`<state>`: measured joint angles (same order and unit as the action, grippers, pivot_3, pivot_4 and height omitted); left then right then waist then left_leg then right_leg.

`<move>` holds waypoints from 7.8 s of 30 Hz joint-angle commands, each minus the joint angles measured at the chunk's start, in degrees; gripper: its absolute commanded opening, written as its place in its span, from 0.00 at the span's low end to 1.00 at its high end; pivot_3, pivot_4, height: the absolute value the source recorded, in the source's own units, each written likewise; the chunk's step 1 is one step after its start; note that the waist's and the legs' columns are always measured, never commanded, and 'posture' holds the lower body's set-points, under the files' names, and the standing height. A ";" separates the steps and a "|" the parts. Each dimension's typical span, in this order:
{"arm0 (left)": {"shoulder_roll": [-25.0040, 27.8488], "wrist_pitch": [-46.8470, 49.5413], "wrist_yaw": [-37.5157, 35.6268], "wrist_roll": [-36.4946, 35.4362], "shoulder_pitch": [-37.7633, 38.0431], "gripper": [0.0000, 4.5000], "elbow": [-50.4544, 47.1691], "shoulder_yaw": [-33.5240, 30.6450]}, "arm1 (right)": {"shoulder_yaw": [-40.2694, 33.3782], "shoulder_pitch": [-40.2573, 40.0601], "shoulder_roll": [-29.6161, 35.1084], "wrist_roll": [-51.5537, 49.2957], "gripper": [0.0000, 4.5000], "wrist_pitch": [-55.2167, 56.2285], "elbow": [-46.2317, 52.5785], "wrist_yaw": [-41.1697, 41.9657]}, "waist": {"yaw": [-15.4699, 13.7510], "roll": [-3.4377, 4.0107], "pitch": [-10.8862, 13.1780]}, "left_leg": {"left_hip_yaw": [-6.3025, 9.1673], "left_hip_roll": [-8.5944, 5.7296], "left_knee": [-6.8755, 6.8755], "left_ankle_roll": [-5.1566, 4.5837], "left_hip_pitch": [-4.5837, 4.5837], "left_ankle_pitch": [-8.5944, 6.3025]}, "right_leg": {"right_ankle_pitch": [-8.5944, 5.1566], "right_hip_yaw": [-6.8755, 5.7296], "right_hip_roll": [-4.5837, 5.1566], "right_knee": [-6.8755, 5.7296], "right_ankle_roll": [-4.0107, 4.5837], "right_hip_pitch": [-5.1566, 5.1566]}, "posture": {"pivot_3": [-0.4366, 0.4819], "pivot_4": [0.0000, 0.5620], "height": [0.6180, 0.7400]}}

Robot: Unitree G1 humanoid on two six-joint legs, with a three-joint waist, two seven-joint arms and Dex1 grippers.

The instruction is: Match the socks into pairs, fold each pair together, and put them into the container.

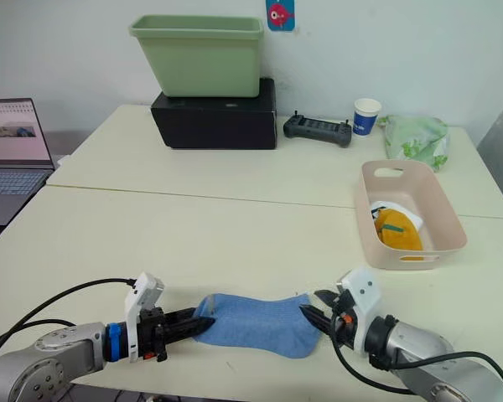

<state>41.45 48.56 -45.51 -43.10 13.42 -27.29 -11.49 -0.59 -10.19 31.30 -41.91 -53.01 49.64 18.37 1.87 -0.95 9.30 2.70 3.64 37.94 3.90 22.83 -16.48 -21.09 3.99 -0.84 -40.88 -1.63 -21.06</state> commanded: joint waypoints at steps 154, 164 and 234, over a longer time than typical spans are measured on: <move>1.28 -29.63 -15.95 28.82 -20.09 0.00 12.61 25.05 | 11.37 26.09 -12.92 -10.12 0.00 -19.24 -17.72 -0.98 | -0.03 0.02 0.01 | -0.16 0.00 -0.02 -0.46 -0.74 -0.28 | -0.02 -0.07 -0.07 0.40 0.01 0.91 | 0.48 0.27 0.84; 3.67 -23.12 -13.97 21.54 -15.58 0.00 7.97 14.47 | 11.95 27.23 -15.77 -9.23 0.25 -18.95 -17.98 -0.10 | 0.34 0.07 0.05 | 0.07 0.02 -0.03 -0.46 -0.66 -0.28 | -0.02 -0.09 -0.07 0.33 0.01 0.79 | 0.48 0.27 0.84; 1.67 -28.78 -16.60 25.02 -23.92 0.00 13.08 20.96 | 26.91 18.55 5.54 27.42 0.01 24.27 -19.59 32.26 | -0.15 0.11 0.14 | 0.15 -0.03 0.09 -0.45 -0.37 -0.26 | -0.01 -0.40 -0.01 0.43 0.02 0.80 | 0.48 0.27 0.84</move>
<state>43.06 19.25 -61.92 -16.33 -10.44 -11.78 11.37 28.83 9.02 36.44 -12.82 -27.69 26.98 50.88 1.71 -0.84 9.44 2.85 3.61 38.04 3.45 22.45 -16.74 -21.10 3.59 -0.85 -40.46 -1.60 -20.26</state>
